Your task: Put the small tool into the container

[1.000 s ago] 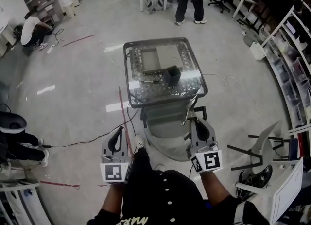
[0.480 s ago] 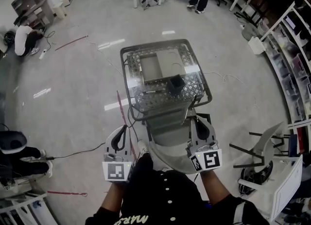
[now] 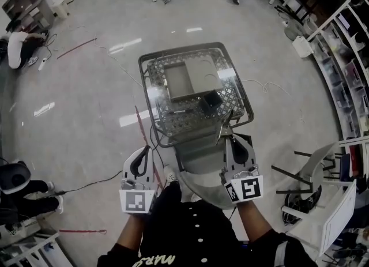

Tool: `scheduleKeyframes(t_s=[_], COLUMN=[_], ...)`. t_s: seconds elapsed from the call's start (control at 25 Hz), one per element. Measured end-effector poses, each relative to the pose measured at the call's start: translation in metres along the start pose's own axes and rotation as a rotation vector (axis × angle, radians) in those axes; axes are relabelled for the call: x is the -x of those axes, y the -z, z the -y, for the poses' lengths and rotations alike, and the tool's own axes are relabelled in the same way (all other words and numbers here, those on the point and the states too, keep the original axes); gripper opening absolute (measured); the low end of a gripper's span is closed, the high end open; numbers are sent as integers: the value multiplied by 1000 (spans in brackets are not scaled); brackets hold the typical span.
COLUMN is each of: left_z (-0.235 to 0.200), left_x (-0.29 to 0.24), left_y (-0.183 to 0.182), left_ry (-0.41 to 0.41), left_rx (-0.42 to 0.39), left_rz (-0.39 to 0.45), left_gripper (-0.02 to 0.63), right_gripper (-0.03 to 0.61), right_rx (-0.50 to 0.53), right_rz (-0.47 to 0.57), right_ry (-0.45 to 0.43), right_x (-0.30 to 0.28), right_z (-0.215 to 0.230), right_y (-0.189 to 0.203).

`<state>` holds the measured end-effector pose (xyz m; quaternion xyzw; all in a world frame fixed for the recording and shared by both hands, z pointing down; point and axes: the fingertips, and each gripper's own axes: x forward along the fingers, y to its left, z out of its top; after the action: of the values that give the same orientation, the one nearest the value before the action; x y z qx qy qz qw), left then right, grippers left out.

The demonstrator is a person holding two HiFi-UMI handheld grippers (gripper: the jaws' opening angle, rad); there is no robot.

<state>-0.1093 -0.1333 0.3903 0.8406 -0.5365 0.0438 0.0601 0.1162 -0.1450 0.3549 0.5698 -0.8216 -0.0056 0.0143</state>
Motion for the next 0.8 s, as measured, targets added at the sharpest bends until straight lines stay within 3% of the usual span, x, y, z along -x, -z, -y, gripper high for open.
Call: scheduleKeyframes(t_s=[0.32, 0.8], left_z=[16, 44], left_x=[7, 49], left_y=[12, -5], left_ry=[-23, -138], left_rx=[18, 3], left_rz=[-24, 50], left_gripper=[28, 28], right_gripper=[17, 17], right_rx=[1, -13], right_rz=[11, 79], right_ry=[-23, -97], right_x=[7, 27], right_z=[4, 6], right_y=[-1, -11])
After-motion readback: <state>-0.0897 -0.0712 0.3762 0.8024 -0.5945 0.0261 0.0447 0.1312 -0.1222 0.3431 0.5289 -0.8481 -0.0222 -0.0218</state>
